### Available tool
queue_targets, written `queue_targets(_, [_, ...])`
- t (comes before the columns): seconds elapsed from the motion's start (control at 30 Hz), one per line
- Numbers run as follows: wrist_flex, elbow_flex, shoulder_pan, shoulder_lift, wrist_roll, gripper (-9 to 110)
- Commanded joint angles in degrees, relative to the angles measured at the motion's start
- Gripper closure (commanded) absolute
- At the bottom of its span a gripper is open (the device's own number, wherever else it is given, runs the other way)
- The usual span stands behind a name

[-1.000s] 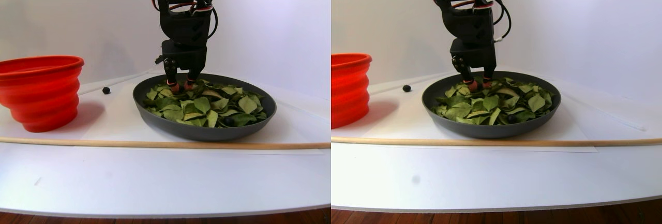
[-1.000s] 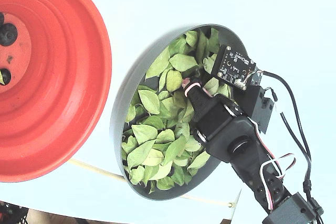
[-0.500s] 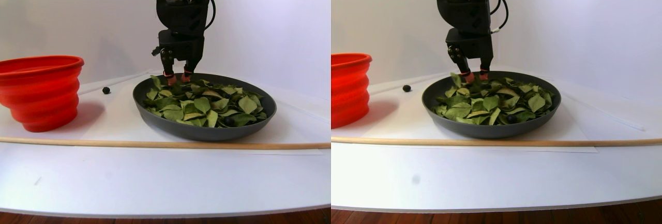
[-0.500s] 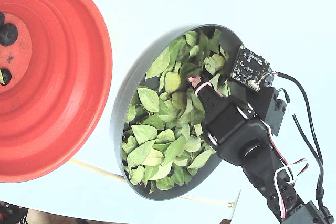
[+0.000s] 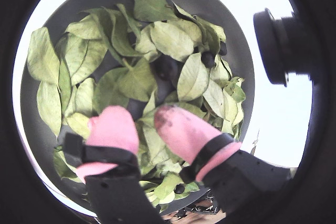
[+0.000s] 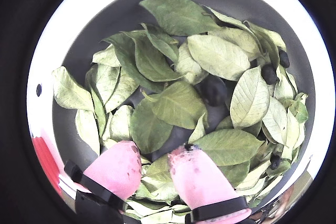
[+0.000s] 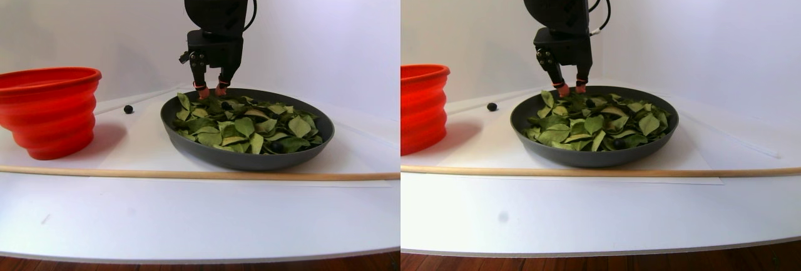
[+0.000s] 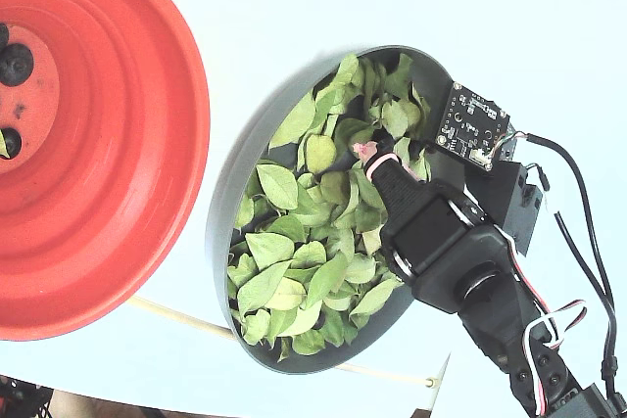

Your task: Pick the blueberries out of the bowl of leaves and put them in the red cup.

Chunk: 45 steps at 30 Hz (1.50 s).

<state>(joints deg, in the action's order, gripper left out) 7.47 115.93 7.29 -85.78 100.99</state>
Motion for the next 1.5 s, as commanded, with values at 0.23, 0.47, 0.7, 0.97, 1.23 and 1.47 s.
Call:
queue_targets(0.23, [-0.1, -2.5, 3.2, -5.1, 0.4, 87])
queue_targets(0.47, [0.5, -4.5, 4.6, -3.7, 0.2, 87])
queue_targets(0.7, [2.3, -6.1, 5.2, -1.2, 0.2, 87])
queue_targets(0.97, [4.9, -7.5, 5.1, 2.2, 0.2, 87])
queue_targets(1.23, [6.9, -8.8, 4.7, 5.4, -0.8, 87])
queue_targets(1.47, [8.1, -10.4, 4.5, 7.5, -2.1, 87])
